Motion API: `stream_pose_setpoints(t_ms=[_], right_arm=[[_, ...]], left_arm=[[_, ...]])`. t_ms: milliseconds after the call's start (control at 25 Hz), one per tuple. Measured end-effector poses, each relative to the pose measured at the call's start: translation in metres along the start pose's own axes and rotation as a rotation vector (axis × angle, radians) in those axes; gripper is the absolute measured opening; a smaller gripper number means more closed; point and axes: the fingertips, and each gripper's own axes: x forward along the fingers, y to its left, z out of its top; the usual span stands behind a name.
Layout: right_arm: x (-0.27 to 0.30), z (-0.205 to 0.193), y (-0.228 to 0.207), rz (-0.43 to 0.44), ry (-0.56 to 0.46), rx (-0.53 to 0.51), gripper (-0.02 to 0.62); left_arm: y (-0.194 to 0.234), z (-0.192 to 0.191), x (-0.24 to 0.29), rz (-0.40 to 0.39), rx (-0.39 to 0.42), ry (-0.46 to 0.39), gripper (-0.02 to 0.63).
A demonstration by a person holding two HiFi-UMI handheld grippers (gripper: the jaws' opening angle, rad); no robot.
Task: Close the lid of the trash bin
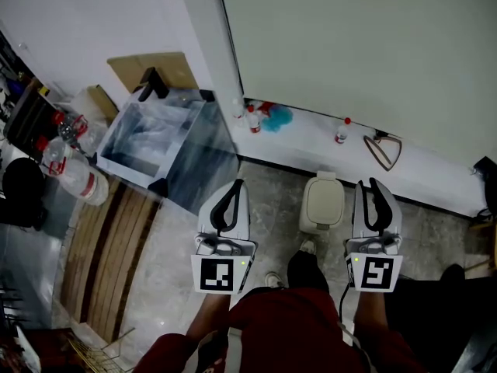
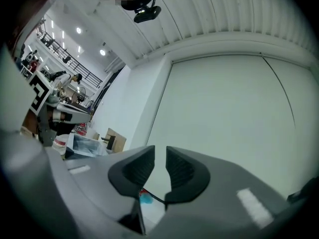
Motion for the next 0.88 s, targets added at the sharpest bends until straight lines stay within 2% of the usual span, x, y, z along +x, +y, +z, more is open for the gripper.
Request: stream_pose_setpoints(t_ms=[120,880], right_arm=[[-0.003,0.0,0.001,0.003,-0.003,0.019,0.003],[-0.008,-0.01,-0.002,0.026,0.04,-0.003,0.0]], left_arm=[[-0.002,0.001,-0.002,0.0,-0.002,0.0,-0.003],[-0.015,-0.001,-0.003,-0.016,0.0,0.003,-0.003]])
